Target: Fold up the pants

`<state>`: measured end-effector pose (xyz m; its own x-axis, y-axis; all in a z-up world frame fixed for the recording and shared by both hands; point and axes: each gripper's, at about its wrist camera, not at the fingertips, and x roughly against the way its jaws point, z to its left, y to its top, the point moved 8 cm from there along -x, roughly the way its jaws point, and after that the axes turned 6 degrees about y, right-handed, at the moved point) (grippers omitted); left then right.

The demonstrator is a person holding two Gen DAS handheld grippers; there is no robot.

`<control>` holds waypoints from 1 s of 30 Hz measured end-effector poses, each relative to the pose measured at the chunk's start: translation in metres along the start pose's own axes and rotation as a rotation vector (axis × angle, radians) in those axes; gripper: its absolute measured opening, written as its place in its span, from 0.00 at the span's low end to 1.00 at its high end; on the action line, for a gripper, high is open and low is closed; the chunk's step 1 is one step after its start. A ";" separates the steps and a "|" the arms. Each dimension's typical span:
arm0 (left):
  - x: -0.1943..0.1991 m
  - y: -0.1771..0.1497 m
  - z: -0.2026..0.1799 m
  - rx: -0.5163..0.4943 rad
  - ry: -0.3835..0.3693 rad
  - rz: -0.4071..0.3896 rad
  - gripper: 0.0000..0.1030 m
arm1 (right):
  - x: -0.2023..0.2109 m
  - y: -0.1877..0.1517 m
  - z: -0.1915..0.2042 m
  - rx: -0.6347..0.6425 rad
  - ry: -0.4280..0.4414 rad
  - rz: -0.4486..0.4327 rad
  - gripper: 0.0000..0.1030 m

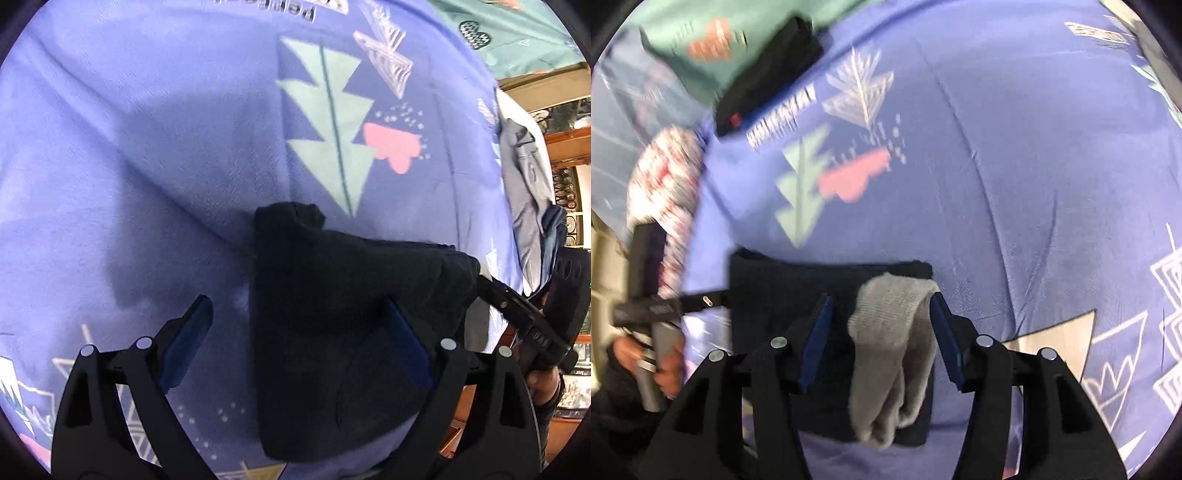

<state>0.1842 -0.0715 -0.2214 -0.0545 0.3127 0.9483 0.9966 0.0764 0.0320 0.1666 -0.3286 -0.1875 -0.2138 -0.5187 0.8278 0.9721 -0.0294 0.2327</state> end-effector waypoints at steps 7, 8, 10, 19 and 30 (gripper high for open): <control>0.009 -0.007 0.004 0.023 -0.028 0.015 0.95 | 0.008 -0.009 -0.009 -0.046 0.035 -0.007 0.67; 0.011 -0.009 0.004 0.022 -0.037 0.016 0.95 | 0.015 -0.015 -0.007 -0.037 0.057 -0.001 0.71; 0.014 -0.019 0.004 0.037 -0.083 0.043 0.95 | 0.019 -0.027 -0.005 -0.047 0.105 0.019 0.72; -0.020 -0.061 -0.016 0.032 -0.192 0.212 0.95 | -0.010 -0.061 -0.015 -0.161 0.160 0.100 0.76; -0.005 -0.053 -0.048 -0.126 -0.121 0.148 0.35 | -0.012 -0.050 0.014 -0.137 0.159 0.094 0.34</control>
<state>0.1347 -0.1228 -0.2129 0.0933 0.4232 0.9012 0.9938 -0.0950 -0.0583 0.1188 -0.3086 -0.2020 -0.1142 -0.6523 0.7493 0.9934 -0.0843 0.0780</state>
